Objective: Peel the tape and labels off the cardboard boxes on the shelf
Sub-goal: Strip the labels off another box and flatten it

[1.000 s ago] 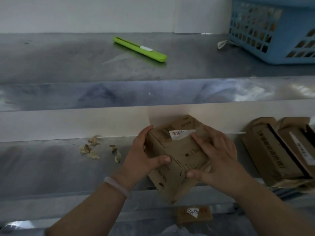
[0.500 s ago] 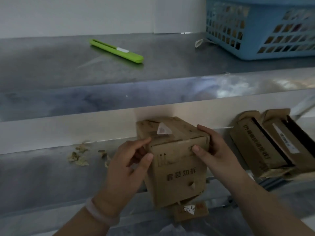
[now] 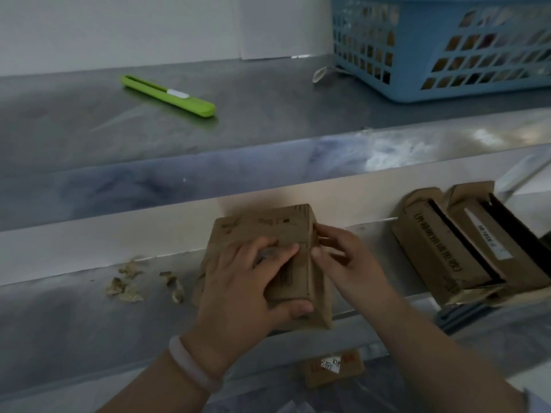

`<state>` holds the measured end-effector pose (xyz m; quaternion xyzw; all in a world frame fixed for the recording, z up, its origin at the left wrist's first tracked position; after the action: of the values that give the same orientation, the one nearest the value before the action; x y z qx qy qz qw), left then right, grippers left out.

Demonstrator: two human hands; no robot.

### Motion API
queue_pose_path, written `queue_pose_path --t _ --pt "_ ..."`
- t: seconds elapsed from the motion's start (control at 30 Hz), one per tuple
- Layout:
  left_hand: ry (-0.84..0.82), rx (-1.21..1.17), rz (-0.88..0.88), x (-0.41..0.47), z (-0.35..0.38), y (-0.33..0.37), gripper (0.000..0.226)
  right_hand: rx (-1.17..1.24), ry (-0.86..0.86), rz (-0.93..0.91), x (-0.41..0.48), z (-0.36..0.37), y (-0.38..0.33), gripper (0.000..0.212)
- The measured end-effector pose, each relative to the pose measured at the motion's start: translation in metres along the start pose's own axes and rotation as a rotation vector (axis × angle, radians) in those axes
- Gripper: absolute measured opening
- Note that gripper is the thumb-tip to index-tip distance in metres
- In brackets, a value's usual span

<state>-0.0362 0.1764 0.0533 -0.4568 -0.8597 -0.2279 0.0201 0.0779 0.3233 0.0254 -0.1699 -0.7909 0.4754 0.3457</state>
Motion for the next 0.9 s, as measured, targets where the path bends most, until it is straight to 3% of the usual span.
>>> queue_pose_path --t 0.07,0.17,0.27,0.37,0.5,0.67,0.8,0.9 --pt "-0.007 -0.004 0.031 0.006 -0.001 0.005 0.071 0.200 -0.134 -0.031 -0.009 0.012 -0.011 0.070" --pt "-0.088 -0.073 0.047 0.024 -0.004 0.006 0.072 0.318 -0.294 0.012 -0.020 0.017 -0.015 0.067" --pt "-0.345 -0.059 0.044 0.038 0.010 0.009 0.085 0.256 -0.345 0.078 -0.022 0.013 0.001 0.075" --pt "-0.439 0.111 0.052 0.044 0.027 0.014 0.088 0.311 -0.285 0.177 -0.021 0.009 0.011 0.072" --pt "-0.378 0.191 0.013 0.042 0.034 0.020 0.079 0.448 -0.257 0.288 -0.032 0.011 0.025 0.085" --pt "-0.249 0.169 -0.013 0.042 0.036 0.018 0.075 0.520 -0.110 0.386 -0.043 0.006 0.041 0.048" --pt "-0.250 0.173 -0.083 0.041 0.038 0.013 0.082 0.376 -0.070 0.342 -0.036 -0.007 0.047 0.049" --pt "-0.244 0.200 -0.160 0.039 0.038 0.010 0.090 0.348 -0.085 0.314 -0.021 -0.011 0.043 0.033"
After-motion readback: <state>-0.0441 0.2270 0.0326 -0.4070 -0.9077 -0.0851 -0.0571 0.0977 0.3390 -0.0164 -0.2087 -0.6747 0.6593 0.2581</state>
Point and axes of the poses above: each hand's wrist, its own x-axis towards the middle knuckle, its own z-axis out of the palm, y = z × x, the point moved 6 cm from there along x, towards the middle knuckle, and after that the axes turned 15 degrees about -z, right-handed, at the moved point
